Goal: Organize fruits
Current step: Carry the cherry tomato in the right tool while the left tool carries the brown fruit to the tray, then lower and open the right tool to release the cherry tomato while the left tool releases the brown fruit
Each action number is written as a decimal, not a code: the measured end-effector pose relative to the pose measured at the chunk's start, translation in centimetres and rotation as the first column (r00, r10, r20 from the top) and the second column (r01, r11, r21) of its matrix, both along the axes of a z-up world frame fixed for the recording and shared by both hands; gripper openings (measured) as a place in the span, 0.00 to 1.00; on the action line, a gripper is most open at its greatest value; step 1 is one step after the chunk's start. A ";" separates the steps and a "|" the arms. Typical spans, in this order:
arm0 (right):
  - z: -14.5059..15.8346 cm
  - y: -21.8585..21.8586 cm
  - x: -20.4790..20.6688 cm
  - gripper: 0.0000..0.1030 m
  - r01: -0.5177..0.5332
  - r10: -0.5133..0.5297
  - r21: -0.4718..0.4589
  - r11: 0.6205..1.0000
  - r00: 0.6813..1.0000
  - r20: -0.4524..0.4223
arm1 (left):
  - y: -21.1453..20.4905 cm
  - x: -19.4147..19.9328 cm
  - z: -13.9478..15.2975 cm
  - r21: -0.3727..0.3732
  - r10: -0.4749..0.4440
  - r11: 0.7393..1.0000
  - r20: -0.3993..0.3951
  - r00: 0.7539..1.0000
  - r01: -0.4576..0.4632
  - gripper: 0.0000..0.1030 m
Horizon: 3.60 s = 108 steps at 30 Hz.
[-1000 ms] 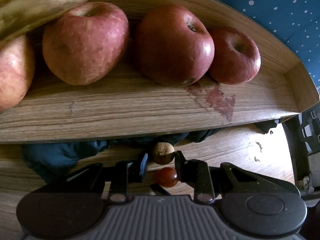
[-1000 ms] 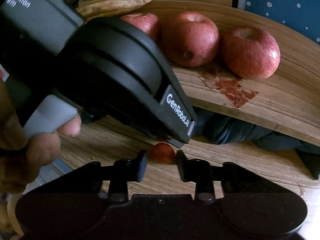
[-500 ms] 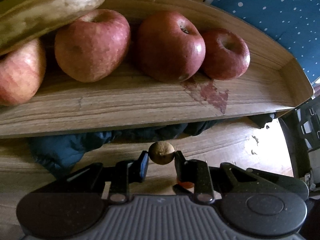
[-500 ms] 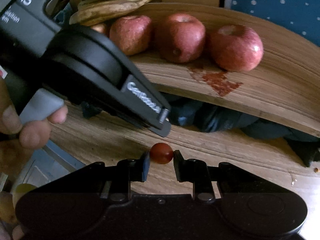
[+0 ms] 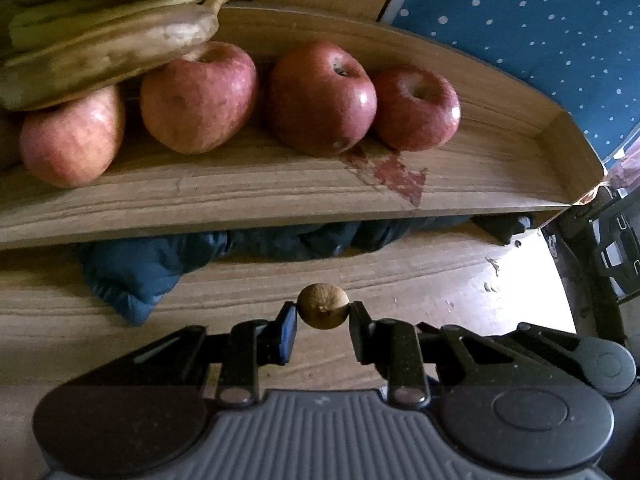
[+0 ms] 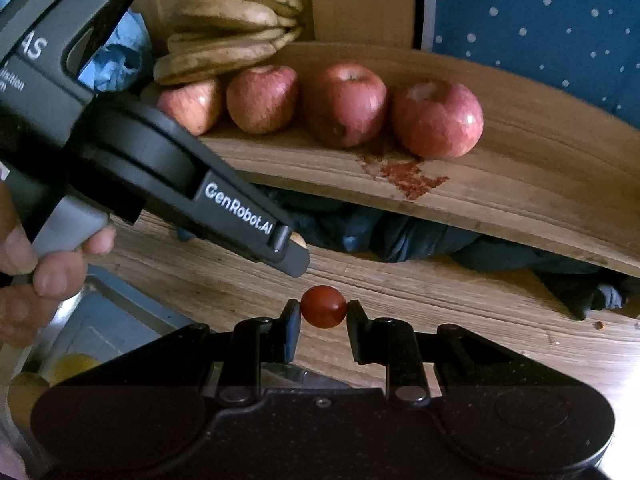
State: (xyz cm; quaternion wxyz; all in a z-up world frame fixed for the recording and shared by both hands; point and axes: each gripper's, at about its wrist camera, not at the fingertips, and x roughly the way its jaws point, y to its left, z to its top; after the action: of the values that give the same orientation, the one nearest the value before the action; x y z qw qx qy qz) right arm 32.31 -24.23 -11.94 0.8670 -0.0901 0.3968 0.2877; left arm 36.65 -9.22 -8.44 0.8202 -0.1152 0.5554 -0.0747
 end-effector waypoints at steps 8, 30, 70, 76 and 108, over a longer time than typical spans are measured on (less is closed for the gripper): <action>2.1 -1.3 -2.1 0.26 -0.021 0.021 0.010 1.000 0.999 0.037 | -0.2 -2.2 1.4 0.002 0.010 1.000 0.024 1.000 -0.010 0.30; 3.5 -4.5 -8.2 0.26 -0.084 0.083 0.005 0.996 0.995 0.063 | -1.2 -7.9 2.6 0.020 0.007 1.000 0.019 1.000 -0.008 0.30; 0.3 -5.3 -15.7 0.26 -0.258 0.261 0.044 0.965 0.961 -0.092 | -2.1 -14.1 2.5 0.114 -0.039 0.993 -0.026 0.999 0.042 0.30; -0.3 -4.6 -15.6 0.26 -0.274 0.277 0.045 0.961 0.953 -0.124 | -2.0 -13.9 2.0 0.157 -0.048 0.986 -0.041 0.998 0.054 0.30; -0.6 -4.1 -15.5 0.30 -0.280 0.281 0.026 0.960 0.951 -0.131 | -2.4 -13.5 1.7 0.205 -0.115 0.971 -0.051 0.992 0.123 0.32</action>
State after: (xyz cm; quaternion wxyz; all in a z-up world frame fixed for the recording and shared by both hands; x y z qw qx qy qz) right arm 16.84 -28.28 -12.53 0.7892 -0.1231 0.4360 0.4147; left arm 23.12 -11.57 -6.73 0.8110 0.0034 0.5816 -0.0632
